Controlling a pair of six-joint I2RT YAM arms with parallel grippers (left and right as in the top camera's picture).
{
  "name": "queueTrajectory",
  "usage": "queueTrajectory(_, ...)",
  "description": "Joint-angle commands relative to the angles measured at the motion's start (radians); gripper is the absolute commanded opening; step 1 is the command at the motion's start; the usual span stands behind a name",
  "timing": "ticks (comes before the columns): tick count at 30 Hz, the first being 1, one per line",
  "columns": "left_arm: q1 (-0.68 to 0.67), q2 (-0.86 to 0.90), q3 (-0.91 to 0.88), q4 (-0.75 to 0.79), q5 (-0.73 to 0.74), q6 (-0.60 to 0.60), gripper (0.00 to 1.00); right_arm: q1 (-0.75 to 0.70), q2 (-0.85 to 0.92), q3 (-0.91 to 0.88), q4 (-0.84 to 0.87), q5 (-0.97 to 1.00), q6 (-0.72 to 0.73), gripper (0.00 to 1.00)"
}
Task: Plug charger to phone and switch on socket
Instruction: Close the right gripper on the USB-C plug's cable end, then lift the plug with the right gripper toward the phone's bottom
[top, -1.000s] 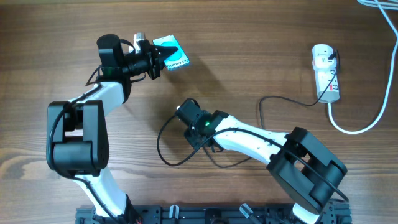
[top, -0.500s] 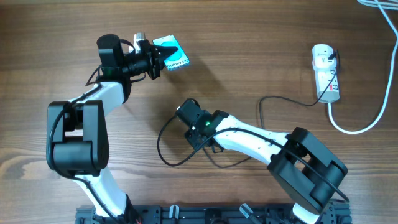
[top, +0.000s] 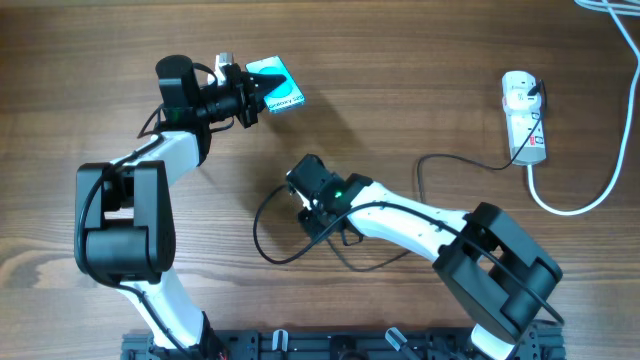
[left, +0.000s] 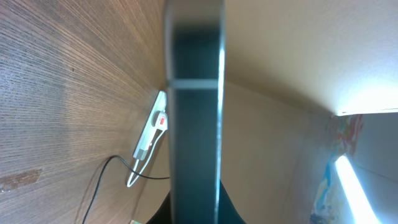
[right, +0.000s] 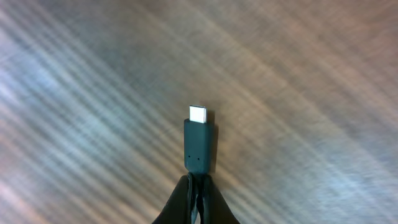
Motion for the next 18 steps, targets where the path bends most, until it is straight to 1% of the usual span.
queueTrajectory(1,0.003,0.003,0.025,0.011,0.002,0.006,0.04,-0.029,0.002,-0.068,-0.037,-0.170,0.008,0.05)
queueTrajectory(12,0.003,0.003,0.024,0.010,0.019,0.014,0.04,-0.104,-0.190,-0.068,-0.038,-0.255,-0.003,0.04)
queueTrajectory(16,0.002,0.003,0.024,0.010,0.044,0.046,0.04,-0.127,-0.237,-0.068,-0.037,-0.288,-0.003,0.05)
queueTrajectory(18,0.000,0.003,0.024,0.006,0.064,0.086,0.04,-0.148,-0.259,-0.068,-0.036,-0.321,-0.002,0.05)
